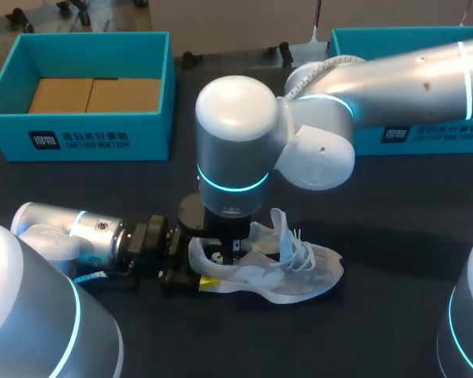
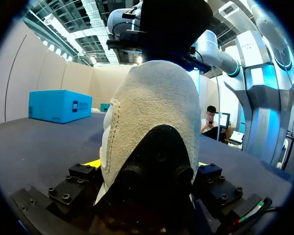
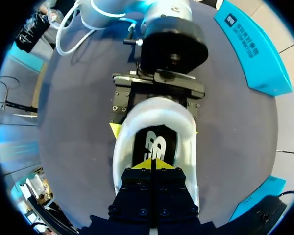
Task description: Take the shoe out of the shoebox, open the shoe tongue, remove and reinsert the insole, then place the shoe into the shoebox
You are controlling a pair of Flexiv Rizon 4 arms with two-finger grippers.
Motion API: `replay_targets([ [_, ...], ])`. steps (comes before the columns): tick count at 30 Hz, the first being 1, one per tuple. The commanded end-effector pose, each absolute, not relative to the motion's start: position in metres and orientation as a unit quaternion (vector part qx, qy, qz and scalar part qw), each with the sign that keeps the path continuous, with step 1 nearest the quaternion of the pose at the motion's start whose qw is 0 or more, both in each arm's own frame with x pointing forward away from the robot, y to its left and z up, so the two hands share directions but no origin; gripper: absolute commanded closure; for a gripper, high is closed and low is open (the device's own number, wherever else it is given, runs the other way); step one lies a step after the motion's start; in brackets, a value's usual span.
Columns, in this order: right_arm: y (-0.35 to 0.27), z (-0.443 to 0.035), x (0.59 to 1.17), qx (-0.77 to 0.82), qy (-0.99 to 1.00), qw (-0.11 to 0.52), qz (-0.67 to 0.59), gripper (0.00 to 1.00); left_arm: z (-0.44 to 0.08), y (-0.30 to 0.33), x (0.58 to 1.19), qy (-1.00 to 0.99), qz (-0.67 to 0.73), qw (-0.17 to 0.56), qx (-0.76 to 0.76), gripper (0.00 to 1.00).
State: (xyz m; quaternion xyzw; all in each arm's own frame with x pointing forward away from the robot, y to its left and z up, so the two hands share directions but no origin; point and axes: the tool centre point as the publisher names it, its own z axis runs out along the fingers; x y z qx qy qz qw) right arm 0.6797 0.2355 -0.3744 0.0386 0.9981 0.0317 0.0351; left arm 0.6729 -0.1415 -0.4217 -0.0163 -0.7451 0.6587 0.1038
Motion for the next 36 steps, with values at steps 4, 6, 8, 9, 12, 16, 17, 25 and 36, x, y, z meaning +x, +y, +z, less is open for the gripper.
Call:
replay_targets([
  [4, 0.213, -0.385, 0.679, 0.059, 0.997, 0.038, 0.041, 1.00, -0.426, -0.139, 0.673, -0.745, 0.659, 0.102, -0.015, 1.00],
  [6, 0.207, -0.384, 0.678, 0.070, 0.996, 0.039, 0.035, 1.00, -0.426, -0.139, 0.673, -0.745, 0.659, 0.102, -0.015, 1.00],
  [8, 0.202, -0.382, 0.678, 0.075, 0.996, 0.044, 0.034, 1.00, -0.426, -0.139, 0.673, -0.745, 0.659, 0.102, -0.015, 1.00],
  [9, 0.201, -0.381, 0.678, 0.076, 0.996, 0.044, 0.034, 1.00, -0.426, -0.139, 0.673, -0.745, 0.659, 0.102, -0.015, 1.00],
  [12, 0.196, -0.380, 0.678, 0.081, 0.995, 0.046, 0.029, 1.00, -0.426, -0.139, 0.673, -0.745, 0.659, 0.102, -0.015, 1.00],
  [16, 0.189, -0.379, 0.679, 0.084, 0.995, 0.050, 0.026, 1.00, -0.426, -0.139, 0.673, -0.745, 0.659, 0.102, -0.015, 1.00],
  [17, 0.186, -0.380, 0.680, 0.091, 0.994, 0.048, 0.026, 1.00, -0.426, -0.139, 0.673, -0.745, 0.659, 0.102, -0.015, 1.00],
  [25, 0.182, -0.387, 0.683, 0.096, 0.995, 0.034, 0.016, 0.68, -0.426, -0.139, 0.673, -0.745, 0.659, 0.102, -0.015, 1.00],
  [36, 0.182, -0.402, 0.681, 0.101, 0.995, 0.010, 0.015, 0.70, -0.426, -0.139, 0.673, -0.745, 0.659, 0.102, -0.015, 1.00],
])
